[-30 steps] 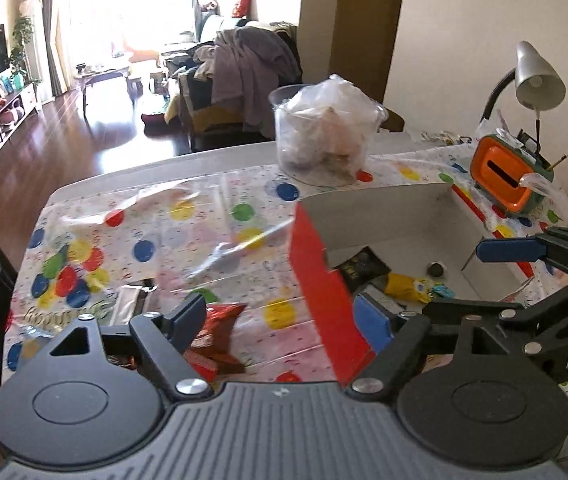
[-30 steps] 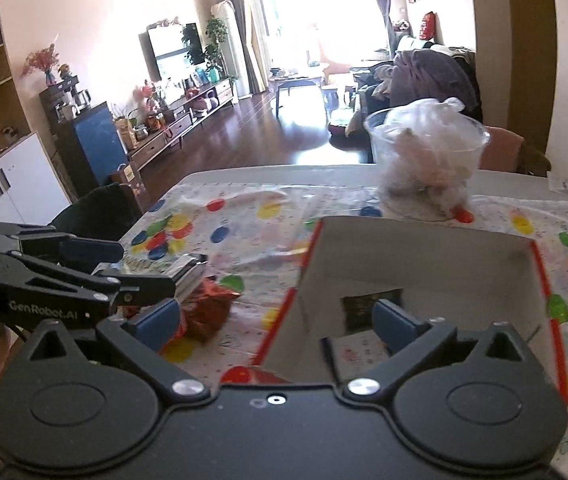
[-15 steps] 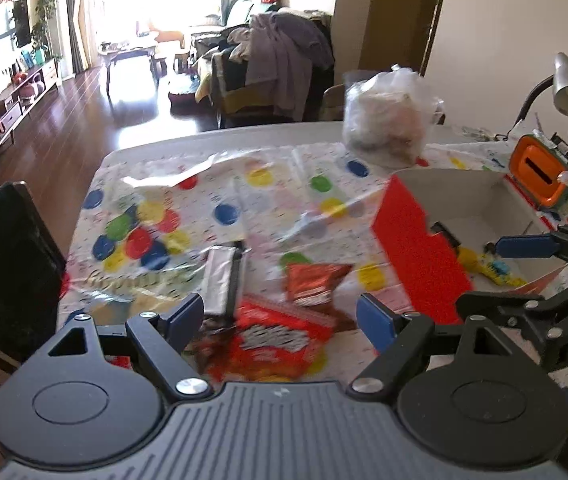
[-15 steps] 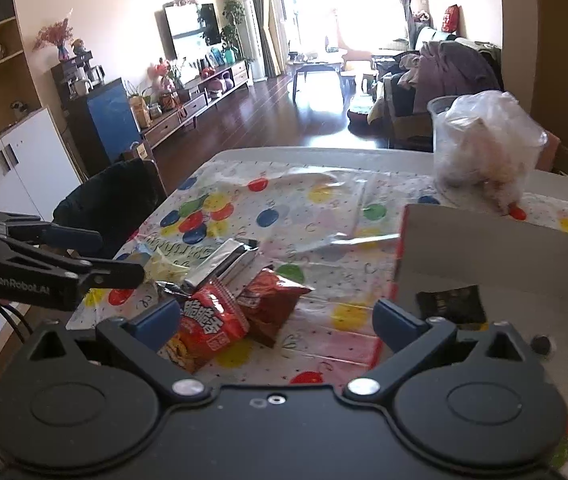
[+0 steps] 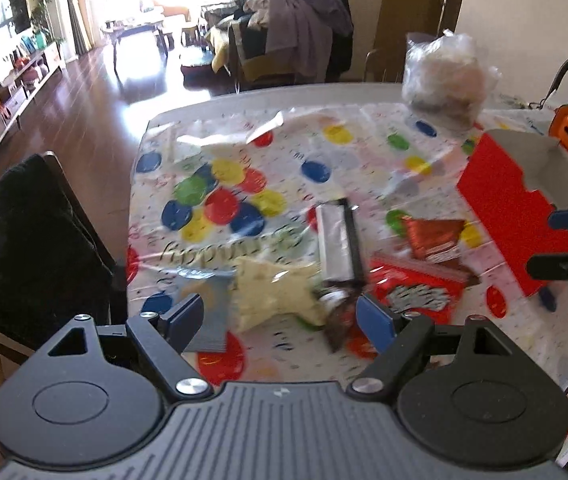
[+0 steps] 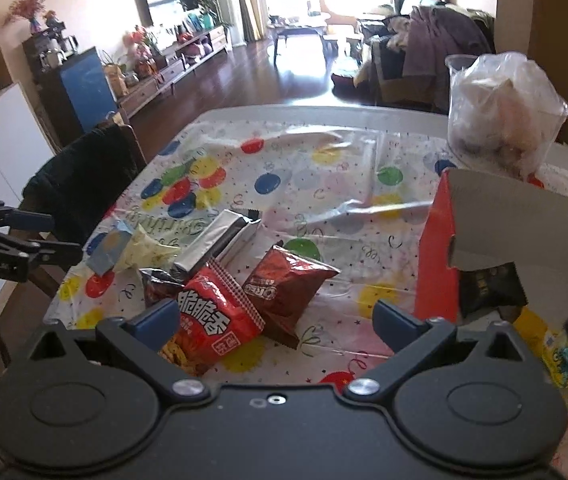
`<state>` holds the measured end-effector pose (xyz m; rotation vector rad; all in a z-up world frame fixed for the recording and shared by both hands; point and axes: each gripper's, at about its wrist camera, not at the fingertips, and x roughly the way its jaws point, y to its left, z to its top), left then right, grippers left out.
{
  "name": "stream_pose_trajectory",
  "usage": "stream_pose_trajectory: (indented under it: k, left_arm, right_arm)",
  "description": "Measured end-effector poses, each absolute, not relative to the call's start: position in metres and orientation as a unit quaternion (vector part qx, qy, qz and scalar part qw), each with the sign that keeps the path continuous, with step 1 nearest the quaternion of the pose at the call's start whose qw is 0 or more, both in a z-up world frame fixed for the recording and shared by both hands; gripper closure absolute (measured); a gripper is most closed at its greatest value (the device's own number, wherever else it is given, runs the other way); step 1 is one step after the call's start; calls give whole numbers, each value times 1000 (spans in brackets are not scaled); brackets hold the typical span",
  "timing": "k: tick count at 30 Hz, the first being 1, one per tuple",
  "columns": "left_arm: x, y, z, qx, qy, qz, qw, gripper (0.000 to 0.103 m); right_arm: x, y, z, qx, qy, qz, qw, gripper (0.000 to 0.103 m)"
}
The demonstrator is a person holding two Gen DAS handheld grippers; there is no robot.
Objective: Organize snacks
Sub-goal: 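Withdraw both open tools from the box back to the snack pile, then grasp the blue cookie packet with the left tool while the right tool grasps the red Oreo bag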
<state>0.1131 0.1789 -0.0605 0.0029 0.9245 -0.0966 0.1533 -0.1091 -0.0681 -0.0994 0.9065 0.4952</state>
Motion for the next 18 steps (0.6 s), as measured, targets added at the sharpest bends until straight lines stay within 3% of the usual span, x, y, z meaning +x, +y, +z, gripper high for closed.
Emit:
stream_pose_trajectory:
  k: [18]
  left_arm:
    - [181,243,-134,-17,522,-10,853,19]
  right_arm:
    - [214,-63,-126,-39,502,134,854,1]
